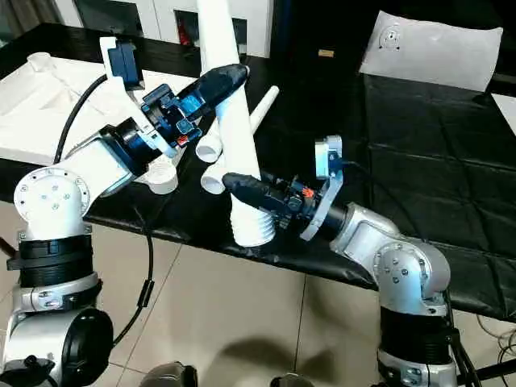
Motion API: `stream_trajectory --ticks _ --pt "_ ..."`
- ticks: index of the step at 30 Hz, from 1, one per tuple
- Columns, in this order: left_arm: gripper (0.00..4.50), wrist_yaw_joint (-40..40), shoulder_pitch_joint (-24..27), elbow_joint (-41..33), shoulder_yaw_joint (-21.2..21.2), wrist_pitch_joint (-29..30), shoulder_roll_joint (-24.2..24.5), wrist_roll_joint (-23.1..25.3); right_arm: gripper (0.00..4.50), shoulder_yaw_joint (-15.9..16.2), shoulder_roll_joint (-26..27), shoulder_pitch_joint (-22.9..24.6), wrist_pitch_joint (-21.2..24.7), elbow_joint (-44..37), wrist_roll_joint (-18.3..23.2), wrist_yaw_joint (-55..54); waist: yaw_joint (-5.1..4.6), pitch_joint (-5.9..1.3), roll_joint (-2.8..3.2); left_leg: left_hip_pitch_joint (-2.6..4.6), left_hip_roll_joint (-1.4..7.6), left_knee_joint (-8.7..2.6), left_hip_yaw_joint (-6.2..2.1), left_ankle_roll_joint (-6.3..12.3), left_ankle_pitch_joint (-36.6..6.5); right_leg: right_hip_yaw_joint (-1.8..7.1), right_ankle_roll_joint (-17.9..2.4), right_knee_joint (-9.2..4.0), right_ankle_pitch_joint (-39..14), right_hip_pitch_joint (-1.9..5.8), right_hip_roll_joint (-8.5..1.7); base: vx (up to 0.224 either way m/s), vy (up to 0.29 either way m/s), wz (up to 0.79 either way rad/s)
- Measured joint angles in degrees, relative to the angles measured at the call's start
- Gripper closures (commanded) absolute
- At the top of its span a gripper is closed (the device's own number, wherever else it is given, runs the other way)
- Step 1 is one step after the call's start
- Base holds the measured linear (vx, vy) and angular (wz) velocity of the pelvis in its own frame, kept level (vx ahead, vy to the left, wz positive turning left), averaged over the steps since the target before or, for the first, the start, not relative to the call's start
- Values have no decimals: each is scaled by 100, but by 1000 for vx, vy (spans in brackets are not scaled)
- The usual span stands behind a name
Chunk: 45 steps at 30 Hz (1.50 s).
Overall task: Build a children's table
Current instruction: Pick table leg
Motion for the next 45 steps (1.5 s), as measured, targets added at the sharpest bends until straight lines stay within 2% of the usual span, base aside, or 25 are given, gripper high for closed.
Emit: stream_trajectory --ticks 2,6,12,15,17,24,28,33,34,36,39,45 --pt "270 -12 0 2 -61 -23 61 67 183 34 -10 -1 -26 21 -85 -85 -1 0 0 0 0 0 0 0 0 0 0 -1 0 0 0 0 0 0" --pt "270 -25 -10 48 -173 -179 318 426 143 108 -28 -27 -212 166 -350 -268 -4 0 0 0 0 -1 0 -1 0 0 0 -1 0 0 0 0 0 0" --pt "271 32 -110 141 -500 -548 597 1036 82 354 -156 -301 -904 321 -1087 -660 -2 0 0 -1 0 -3 1 -2 0 0 1 -3 0 0 0 0 0 0" --pt "271 180 -116 85 -763 -721 679 1425 64 596 -120 -326 -1428 322 -1622 -941 -6 0 -1 -4 0 -6 1 -2 1 0 1 -3 0 -4 0 0 0 0" --pt "271 405 -113 -26 -1018 -904 679 1825 58 844 -124 -390 -1578 316 -1996 -1220 -12 0 -1 -4 0 -6 2 -2 1 1 1 -2 0 -4 0 0 0 0" --pt "271 1087 -108 -478 -1584 -1468 519 2755 58 1244 186 -571 -1170 220 -2220 -1791 -14 1 -5 -4 1 -6 3 -2 1 2 1 -2 0 -4 1 0 0 0" --pt "271 1321 -108 -595 -1692 -1570 402 2969 58 1433 338 -571 -1003 153 -2225 -1943 -10 0 -5 -4 1 -6 4 -2 1 3 1 -1 1 -4 1 0 0 0" --pt "271 1337 -76 -690 -1830 -1595 357 3139 58 1510 491 -572 -796 213 -2314 -2200 -11 0 -6 -2 1 -6 4 -5 3 4 2 4 1 -5 1 0 0 0" --pt "271 1338 -71 -707 -1866 -1595 349 3148 86 1540 507 -572 -787 228 -2327 -2227 -10 0 -6 -2 1 -6 4 -5 3 4 2 4 1 -5 1 0 0 0" --pt "271 1337 -54 -774 -1945 -1595 349 3182 86 1575 532 -575 -788 259 -2344 -2275 -12 0 -6 -2 0 -5 4 -4 3 4 2 3 1 -5 1 0 0 0" --pt "271 1334 -33 -864 -2012 -1594 351 3218 130 1570 626 -633 -801 422 -2367 -2399 -13 0 -6 -2 1 -5 4 -6 4 4 2 6 1 -6 1 0 0 0" --pt "271 1266 23 -991 -2238 -1592 368 3381 179 1493 729 -764 -805 621 -2446 -2536 -10 -1 -7 -2 0 -5 4 -13 9 5 2 12 2 -8 1 0 0 0"
